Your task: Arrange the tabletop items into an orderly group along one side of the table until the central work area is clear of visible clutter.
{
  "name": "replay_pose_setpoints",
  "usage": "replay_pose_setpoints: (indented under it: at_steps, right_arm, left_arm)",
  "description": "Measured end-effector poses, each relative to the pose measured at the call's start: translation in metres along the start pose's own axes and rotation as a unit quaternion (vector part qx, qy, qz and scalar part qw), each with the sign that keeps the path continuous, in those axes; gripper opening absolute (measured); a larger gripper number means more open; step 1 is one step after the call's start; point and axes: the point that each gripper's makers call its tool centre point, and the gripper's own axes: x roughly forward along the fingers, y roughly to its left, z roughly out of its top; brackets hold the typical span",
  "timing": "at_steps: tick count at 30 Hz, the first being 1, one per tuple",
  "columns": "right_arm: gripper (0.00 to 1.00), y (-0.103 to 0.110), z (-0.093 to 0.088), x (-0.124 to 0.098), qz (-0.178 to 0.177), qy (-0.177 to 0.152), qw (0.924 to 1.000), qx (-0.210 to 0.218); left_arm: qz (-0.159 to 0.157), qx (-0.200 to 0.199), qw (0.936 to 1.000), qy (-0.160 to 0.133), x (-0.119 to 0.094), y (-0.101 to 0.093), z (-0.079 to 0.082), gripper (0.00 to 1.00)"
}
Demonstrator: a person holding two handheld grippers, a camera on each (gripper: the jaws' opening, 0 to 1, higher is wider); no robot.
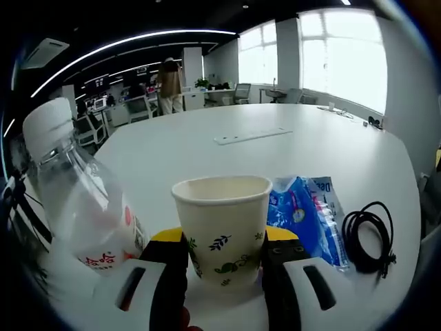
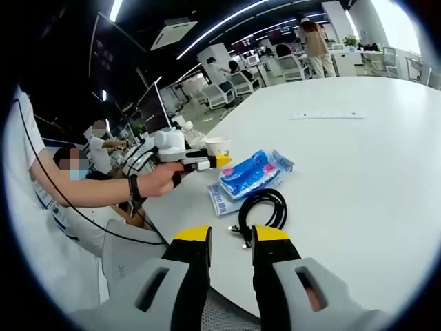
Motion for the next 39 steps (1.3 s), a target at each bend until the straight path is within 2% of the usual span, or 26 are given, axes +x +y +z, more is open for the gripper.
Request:
replay_pose_setpoints:
  at_steps: [13,25,32,39]
  right_arm:
    - [0.22,-0.001,-0.001,0.004,0.003,0.008,1.0,0.0]
    - [0.22,-0.001,0.0,0.007,0.003,0.008,1.0,0.0]
    - [0.22,0.001,0.0,0.009,0.006,0.007,1.0,0.0]
    - [0.22,0.001,-0.002,0.007,0.006,0.008,1.0,0.001]
  left_arm:
    - [0.005,-0.008,0.9999,0.006,0.01,0.003,-0.013,0.41]
    - [0.014,-0.012,0.9998,0.002,0.007,0.005,-0.019,0.43]
    - [0.016,-0.019,0.9995,0.02,0.002,0.004,-0.036,0.43]
    - [0.022,-0.02,0.9993,0.025,0.0,0.004,-0.038,0.42]
